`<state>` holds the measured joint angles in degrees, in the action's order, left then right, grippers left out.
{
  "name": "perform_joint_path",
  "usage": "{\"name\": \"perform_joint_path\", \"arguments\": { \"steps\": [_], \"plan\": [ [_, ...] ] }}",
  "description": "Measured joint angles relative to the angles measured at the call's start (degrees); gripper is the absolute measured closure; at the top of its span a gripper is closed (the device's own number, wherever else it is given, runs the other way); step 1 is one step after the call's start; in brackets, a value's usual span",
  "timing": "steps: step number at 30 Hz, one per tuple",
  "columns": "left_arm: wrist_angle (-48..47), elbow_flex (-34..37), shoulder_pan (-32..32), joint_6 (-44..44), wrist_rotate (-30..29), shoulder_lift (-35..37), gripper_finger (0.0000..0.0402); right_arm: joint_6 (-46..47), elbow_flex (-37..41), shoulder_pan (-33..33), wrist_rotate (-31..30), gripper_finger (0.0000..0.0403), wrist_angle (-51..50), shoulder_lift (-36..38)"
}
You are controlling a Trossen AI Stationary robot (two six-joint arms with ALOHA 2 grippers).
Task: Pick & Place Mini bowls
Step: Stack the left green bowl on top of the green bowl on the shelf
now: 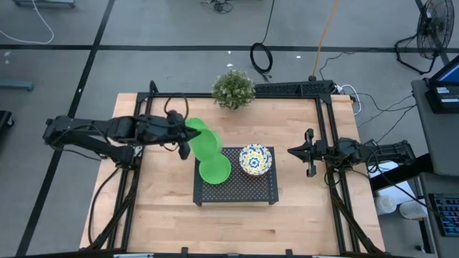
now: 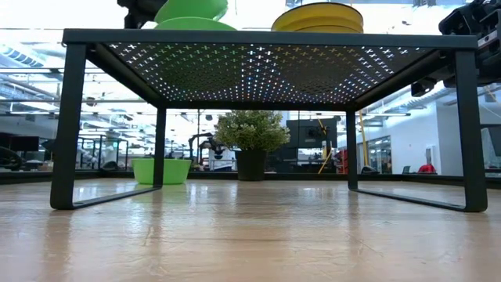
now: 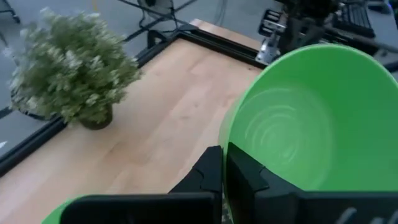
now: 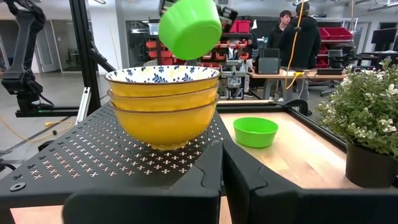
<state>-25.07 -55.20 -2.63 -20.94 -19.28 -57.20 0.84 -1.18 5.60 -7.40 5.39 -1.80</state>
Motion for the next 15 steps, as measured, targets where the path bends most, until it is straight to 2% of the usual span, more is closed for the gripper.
{"name": "perform_joint_path", "arguments": {
  "steps": [4,11,15],
  "plan": [
    [-5.12,-7.46,-2.14,1.28,0.11,-5.15,0.0396,0.00,0.00,0.00,0.00,0.0403,0.00,0.00],
    [-21.27,-24.04,-6.27,2.77,-0.24,-17.09,0.0395,0.00,-0.01,-0.01,0.00,0.0403,0.00,0.00],
    [-28.63,-30.15,-7.37,4.46,1.82,-22.92,0.0397,0.02,-0.01,0.01,0.00,0.0403,0.02,0.00]
  ]
}}
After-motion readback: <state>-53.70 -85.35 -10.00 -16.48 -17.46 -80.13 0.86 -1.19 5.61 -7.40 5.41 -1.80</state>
